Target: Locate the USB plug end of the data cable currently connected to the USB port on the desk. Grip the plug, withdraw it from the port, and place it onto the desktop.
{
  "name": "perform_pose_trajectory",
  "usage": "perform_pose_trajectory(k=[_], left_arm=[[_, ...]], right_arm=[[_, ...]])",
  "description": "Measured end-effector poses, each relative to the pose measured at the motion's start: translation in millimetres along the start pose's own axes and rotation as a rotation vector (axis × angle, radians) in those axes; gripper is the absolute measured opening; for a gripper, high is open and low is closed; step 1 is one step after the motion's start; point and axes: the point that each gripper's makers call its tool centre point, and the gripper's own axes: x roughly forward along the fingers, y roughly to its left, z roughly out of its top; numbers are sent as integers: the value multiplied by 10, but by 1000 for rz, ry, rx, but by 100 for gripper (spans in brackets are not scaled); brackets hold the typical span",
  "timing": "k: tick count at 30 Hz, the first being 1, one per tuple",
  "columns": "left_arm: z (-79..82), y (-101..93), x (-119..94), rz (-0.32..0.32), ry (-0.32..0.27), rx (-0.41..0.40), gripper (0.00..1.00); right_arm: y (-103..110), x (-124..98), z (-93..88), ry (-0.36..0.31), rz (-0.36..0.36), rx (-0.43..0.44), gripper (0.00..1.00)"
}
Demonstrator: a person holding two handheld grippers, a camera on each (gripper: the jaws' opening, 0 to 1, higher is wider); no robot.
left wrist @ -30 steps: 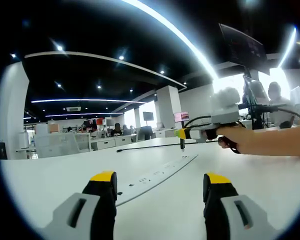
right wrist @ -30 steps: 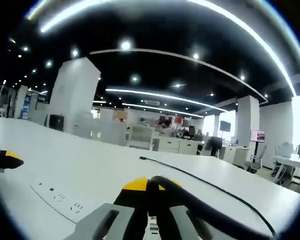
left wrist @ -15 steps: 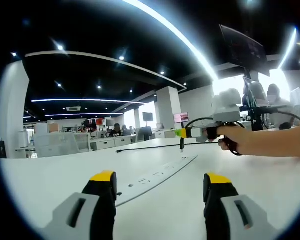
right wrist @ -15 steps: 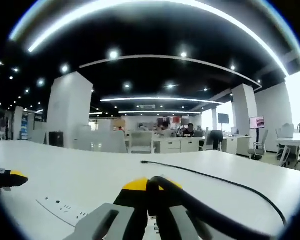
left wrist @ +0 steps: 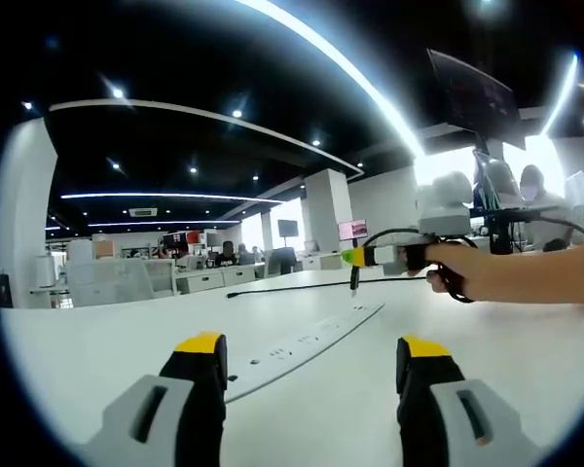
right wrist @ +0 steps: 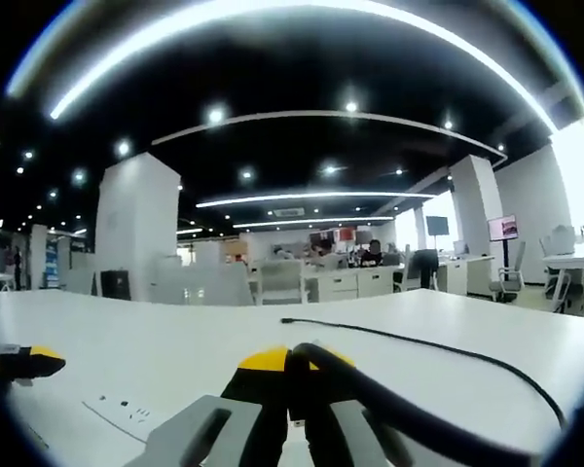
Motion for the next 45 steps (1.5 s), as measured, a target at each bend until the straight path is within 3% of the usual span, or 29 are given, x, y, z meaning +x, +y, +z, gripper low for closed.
perform_pose_trajectory(k=[9, 32, 45], left_arm=[[13, -7, -2, -2, -7, -8, 71], [17, -19, 10, -15, -20, -16, 71], [15, -67, -3, -30, -17, -6, 71]], right_arm=[[-87, -178, 310, -52, 7, 51, 6], [-35, -491, 518, -89, 71, 71, 6], [-10, -700, 446, -65, 106, 34, 6]])
